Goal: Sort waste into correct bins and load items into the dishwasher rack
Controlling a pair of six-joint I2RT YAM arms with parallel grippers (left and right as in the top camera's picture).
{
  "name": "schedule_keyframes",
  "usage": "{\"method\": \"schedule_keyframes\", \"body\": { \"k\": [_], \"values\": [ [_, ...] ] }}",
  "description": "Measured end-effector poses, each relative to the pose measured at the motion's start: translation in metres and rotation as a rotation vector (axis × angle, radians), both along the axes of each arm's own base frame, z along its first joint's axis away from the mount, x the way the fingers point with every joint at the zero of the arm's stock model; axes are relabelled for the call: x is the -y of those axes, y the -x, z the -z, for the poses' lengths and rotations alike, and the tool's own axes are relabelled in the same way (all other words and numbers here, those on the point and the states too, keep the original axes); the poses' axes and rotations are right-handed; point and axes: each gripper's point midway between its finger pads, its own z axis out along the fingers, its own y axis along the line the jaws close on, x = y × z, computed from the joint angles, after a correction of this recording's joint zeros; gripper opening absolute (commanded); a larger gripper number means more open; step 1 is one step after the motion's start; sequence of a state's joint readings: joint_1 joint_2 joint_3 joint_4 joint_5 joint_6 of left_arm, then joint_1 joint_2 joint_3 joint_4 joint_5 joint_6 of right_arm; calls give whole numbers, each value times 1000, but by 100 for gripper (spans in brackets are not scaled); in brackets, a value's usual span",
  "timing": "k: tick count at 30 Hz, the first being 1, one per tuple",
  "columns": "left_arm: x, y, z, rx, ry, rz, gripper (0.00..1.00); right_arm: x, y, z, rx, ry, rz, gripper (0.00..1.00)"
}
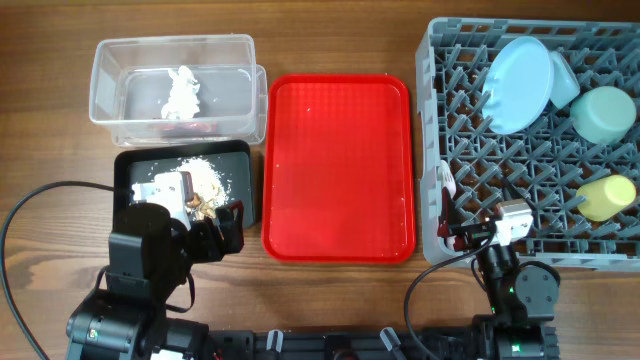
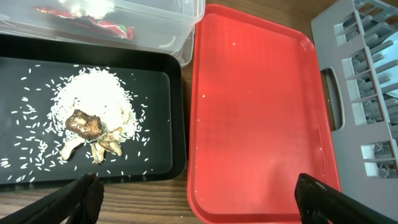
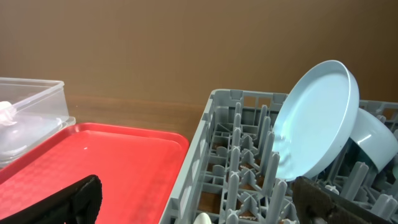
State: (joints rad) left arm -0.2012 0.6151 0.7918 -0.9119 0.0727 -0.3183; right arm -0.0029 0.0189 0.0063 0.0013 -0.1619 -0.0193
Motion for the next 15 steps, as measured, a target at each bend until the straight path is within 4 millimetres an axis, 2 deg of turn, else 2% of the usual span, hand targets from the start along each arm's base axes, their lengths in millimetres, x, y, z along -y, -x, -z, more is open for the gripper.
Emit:
{"method": "schedule_keyframes", "body": {
  "k": [15],
  "values": [
    [0,0,0,0,0,0,100,1,0,0,-1,-7,6,100]
  ]
}}
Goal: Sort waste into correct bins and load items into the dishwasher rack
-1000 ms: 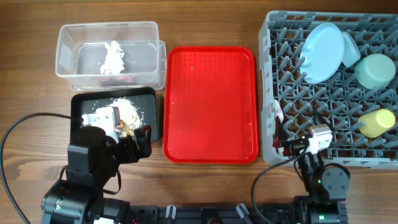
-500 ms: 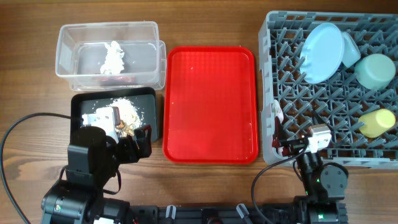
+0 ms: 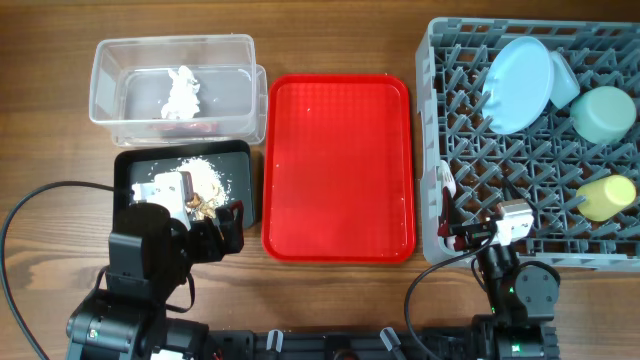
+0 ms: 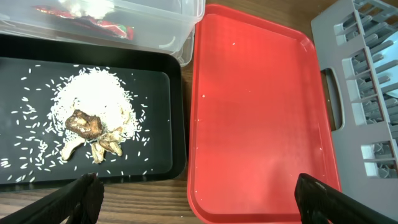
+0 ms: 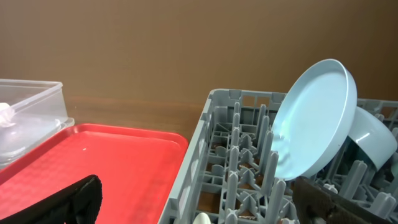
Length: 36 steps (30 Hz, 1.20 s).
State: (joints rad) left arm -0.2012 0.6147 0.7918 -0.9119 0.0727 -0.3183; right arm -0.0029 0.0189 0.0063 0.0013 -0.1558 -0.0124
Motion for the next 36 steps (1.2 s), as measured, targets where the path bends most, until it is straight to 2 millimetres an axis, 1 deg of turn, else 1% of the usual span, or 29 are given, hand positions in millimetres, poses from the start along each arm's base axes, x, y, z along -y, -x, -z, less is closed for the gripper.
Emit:
{"method": "schedule_keyframes", "body": {
  "k": [3,5,7,9,12,14,19,25,26,29,32,36],
  "values": [
    [-7,1,-1,6,-3,-28,100,0,0,0,0,0,0,100],
    [-21,0,-9,53,-3,-92,100,0,0,0,0,0,0,100],
    [-30,4,-11,103,-2,-134,100,0,0,0,0,0,0,100],
    [-37,7,-4,147,-3,-165,100,0,0,0,1,0,0,100],
    [-43,4,12,228,-16,-180,100,0,0,0,1,0,0,100],
    [-43,0,23,287,-24,-176,100,0,0,0,2,0,0,100],
    [-43,-16,36,457,-15,-176,100,0,0,0,1,0,0,100],
    [-41,-33,31,670,-18,-161,100,0,0,0,1,0,0,100],
    [-40,-35,26,722,-37,-145,100,0,0,0,2,0,0,100],
    [-36,-36,28,753,-110,-86,100,0,0,0,2,0,0,100],
    [-32,-35,43,709,-167,-37,100,0,0,0,2,0,0,99],
    [-31,-35,43,713,-189,-21,100,0,0,0,2,0,0,100]
  ]
}}
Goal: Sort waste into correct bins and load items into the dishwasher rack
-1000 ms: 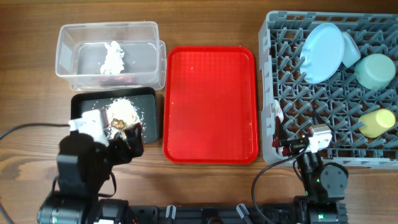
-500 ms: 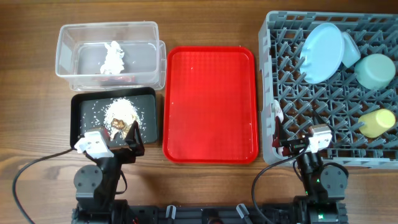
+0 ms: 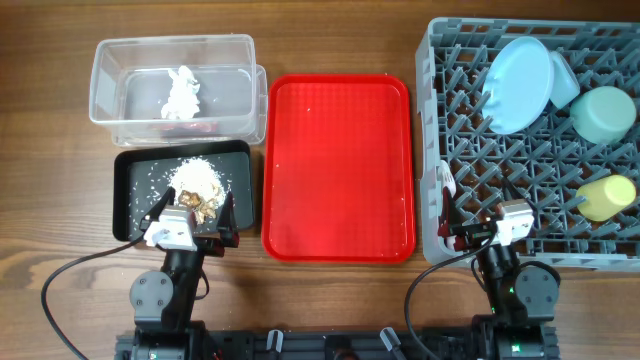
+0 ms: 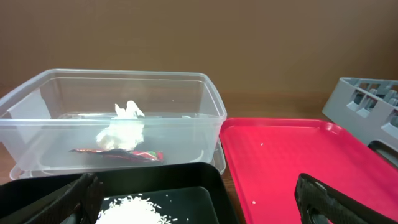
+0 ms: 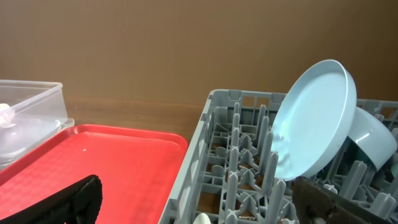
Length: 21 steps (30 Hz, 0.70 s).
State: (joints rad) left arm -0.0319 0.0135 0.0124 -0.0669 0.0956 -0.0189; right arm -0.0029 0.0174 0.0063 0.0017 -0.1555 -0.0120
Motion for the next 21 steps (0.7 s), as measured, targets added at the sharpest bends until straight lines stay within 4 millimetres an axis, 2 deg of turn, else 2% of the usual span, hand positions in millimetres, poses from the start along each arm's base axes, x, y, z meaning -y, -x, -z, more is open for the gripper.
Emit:
{"method": "schedule_keyframes", "body": {
  "k": [21],
  "values": [
    [0,0,0,1,-7,0,100,0,0,0,0,0,0,100]
  ]
}}
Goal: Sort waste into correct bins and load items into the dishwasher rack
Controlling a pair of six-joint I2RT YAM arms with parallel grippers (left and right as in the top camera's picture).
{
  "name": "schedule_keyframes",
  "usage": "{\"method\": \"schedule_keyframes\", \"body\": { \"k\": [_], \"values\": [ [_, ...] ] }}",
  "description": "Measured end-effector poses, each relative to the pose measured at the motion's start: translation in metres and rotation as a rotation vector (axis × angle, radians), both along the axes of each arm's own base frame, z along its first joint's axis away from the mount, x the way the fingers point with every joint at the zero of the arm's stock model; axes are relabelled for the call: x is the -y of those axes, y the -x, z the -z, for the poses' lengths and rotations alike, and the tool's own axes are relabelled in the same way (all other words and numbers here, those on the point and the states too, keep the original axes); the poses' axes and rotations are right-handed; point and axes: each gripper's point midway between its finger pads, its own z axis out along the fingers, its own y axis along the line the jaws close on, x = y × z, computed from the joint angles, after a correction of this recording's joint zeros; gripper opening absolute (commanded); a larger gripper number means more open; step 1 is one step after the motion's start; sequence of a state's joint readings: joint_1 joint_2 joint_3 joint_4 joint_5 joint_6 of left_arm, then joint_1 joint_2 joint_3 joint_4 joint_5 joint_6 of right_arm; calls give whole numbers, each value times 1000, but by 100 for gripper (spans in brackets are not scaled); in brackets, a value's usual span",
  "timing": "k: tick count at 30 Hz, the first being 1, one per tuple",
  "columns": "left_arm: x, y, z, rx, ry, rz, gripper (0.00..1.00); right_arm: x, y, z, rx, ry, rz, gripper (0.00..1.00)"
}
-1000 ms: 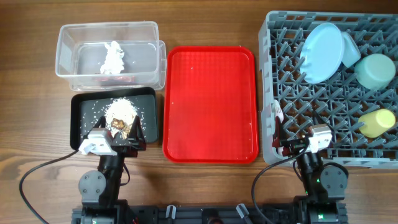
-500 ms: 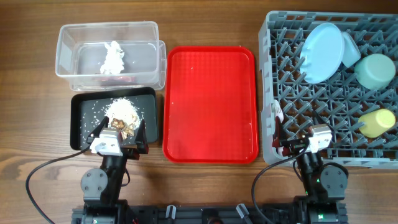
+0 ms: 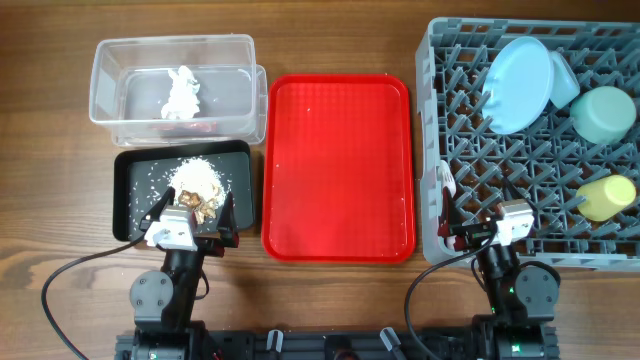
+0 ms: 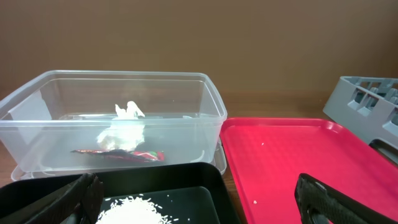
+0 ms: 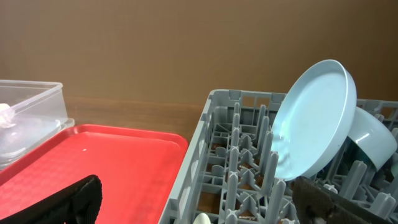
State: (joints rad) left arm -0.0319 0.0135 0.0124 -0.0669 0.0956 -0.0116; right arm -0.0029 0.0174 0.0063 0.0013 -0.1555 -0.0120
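The red tray (image 3: 338,165) lies bare in the middle of the table. The grey dishwasher rack (image 3: 540,140) at the right holds a light blue plate (image 3: 520,84), a pale bowl (image 3: 562,80), a green cup (image 3: 604,113) and a yellow cup (image 3: 607,197). A black tray (image 3: 135,185) carries rice and food scraps (image 3: 198,183). The clear bin (image 3: 175,88) behind it holds a white tissue (image 4: 122,126) and a red wrapper (image 4: 118,154). My left gripper (image 3: 192,212) rests low at the black tray's near edge, open and empty. My right gripper (image 3: 474,218) rests at the rack's near left corner, open and empty.
Black cables run over the wood table (image 3: 60,270) from both arm bases at the front edge. The rack's handle (image 3: 441,182) faces the red tray. The clear bin sits in a second clear bin.
The left arm was first raised, its camera looking down on the black tray and red tray. It then lay folded low at the front edge, looking level at the clear bin. It stays there now. The right arm has kept still throughout.
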Motion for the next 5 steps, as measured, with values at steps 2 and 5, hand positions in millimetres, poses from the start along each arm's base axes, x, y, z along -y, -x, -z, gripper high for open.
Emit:
{"method": "schedule_keyframes", "body": {
  "k": [2,5],
  "values": [
    [0,0,0,0,0,0,100,0,0,0,0,0,0,100],
    [0,0,0,0,0,0,100,0,0,0,0,0,0,100]
  ]
}}
